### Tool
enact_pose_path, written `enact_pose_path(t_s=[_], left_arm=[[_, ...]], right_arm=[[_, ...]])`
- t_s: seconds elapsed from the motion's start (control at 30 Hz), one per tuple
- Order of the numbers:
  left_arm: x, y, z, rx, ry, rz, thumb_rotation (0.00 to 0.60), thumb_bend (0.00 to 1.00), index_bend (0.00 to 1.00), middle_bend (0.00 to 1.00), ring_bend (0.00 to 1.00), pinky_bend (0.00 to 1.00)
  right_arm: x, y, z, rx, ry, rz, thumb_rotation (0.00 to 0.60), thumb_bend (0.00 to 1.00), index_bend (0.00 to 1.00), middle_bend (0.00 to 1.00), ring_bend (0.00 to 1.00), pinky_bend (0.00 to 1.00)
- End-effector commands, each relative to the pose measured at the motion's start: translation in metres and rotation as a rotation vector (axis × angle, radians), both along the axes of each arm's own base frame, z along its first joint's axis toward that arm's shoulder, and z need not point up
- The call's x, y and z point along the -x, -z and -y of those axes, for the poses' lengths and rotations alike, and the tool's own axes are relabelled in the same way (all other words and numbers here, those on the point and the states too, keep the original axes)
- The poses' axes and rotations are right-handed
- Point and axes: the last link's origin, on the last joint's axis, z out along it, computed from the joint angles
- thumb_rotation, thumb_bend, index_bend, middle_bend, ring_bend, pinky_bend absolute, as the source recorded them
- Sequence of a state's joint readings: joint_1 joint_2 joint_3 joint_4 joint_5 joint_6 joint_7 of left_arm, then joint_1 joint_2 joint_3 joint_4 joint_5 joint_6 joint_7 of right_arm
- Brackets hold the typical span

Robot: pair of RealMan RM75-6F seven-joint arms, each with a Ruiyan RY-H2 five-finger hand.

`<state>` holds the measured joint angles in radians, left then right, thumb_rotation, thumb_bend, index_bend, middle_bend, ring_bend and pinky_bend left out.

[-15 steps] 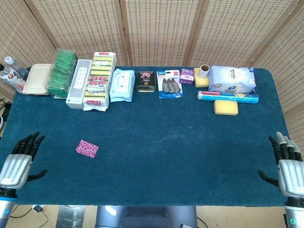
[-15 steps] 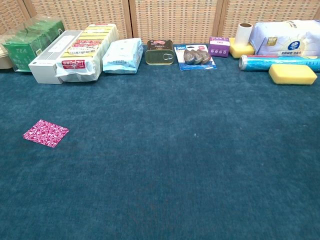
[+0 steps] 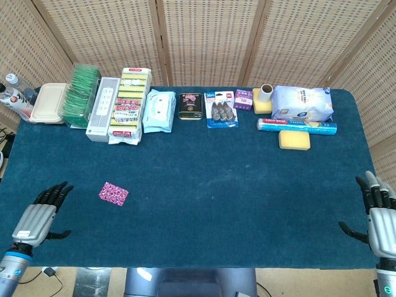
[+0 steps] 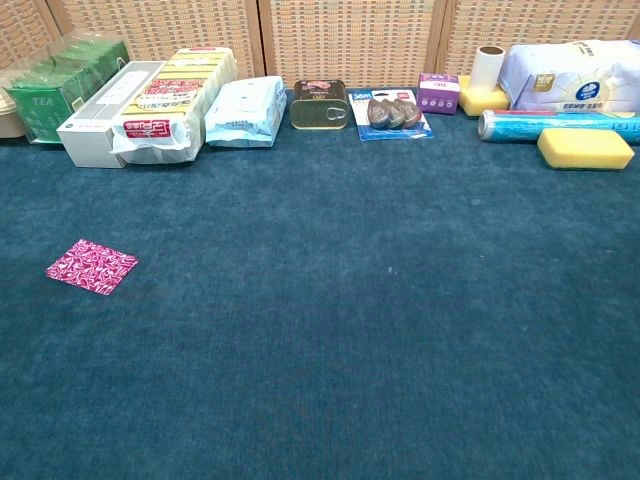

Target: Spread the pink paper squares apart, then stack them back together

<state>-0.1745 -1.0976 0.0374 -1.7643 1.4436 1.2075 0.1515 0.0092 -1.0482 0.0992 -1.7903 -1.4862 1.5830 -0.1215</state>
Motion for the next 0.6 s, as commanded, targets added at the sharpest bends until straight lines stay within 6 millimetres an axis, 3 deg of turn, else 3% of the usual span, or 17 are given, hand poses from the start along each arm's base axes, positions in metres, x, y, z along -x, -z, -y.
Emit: enact_pose_path(t_s=[0.03, 0.37, 0.6], left_arm=[[-0.005, 0.012, -0.009, 0.102, -0.043, 0.061, 0.6, 0.07, 0.0, 0.0, 0.0, 0.08], [-0.024, 0.04, -0.042, 0.293, -0.035, 0.056, 0.6, 0.06, 0.0, 0.0, 0.0, 0.08], [-0.027, 0.049, -0.053, 0.329, -0.092, 0.029, 0.6, 0.06, 0.0, 0.0, 0.0, 0.08]], right_arm=[[0.001, -0.003, -0.001, 0.007, 0.005, 0.008, 0.6, 0.0, 0.05, 0.0, 0.0, 0.0], [0.003, -0.009, 0.0, 0.021, 0.012, 0.034, 0.6, 0.0, 0.05, 0.0, 0.0, 0.0], [0.004, -0.01, 0.0, 0.016, 0.015, 0.046, 0.6, 0.0, 0.04, 0.0, 0.0, 0.0]])
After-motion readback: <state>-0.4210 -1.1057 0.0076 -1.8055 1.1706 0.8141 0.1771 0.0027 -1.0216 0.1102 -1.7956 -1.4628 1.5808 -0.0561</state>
